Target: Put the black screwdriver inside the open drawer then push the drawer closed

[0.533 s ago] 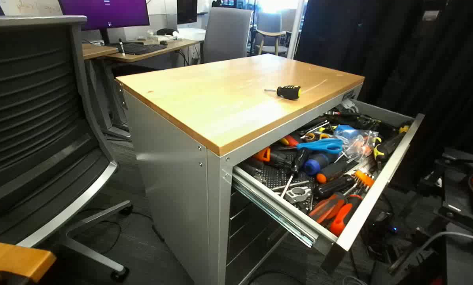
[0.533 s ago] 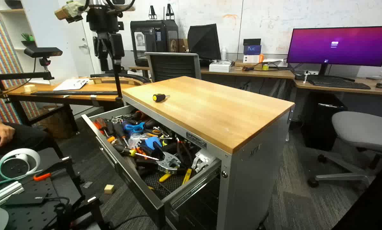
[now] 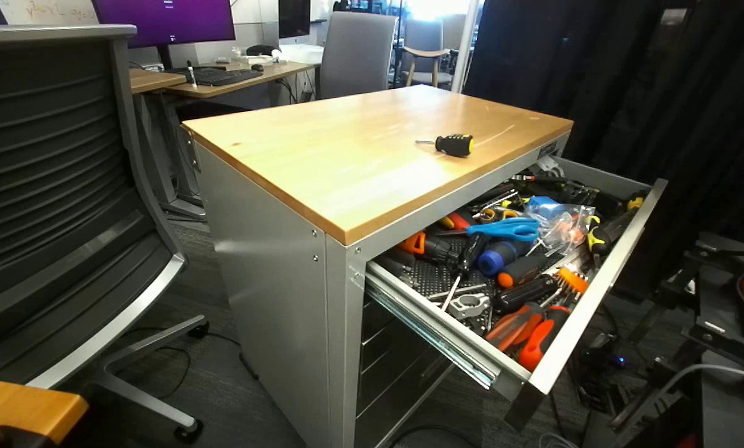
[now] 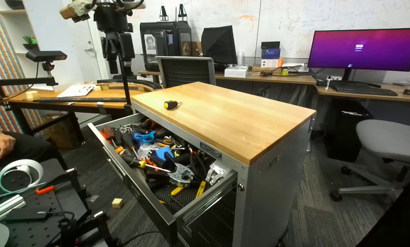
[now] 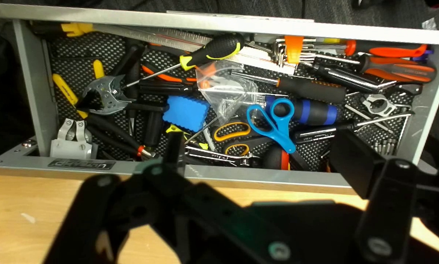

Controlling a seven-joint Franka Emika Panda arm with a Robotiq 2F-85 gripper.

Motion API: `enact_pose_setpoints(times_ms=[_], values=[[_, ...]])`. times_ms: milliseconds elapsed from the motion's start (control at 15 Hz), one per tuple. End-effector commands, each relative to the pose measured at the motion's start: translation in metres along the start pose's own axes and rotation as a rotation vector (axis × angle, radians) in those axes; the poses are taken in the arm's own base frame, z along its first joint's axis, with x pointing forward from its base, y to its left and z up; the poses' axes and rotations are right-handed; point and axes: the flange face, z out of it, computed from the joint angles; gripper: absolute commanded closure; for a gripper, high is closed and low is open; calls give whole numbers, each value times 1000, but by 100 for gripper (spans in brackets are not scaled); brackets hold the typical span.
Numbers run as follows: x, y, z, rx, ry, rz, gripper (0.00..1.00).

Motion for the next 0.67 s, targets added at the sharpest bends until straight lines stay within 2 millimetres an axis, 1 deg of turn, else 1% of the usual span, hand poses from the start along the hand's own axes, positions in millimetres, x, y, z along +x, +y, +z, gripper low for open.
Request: enact_pose_setpoints(times_ms=[0,200,267,400,600], values=[[38,-24,0,0,59,35,0],[80,-51,-4,6,132,-43,0],[93,-57,-5,-3,141,-64,0],[121,-63,2,-13,131,-99,0],[158,-61,20,-13,105,-125,0]])
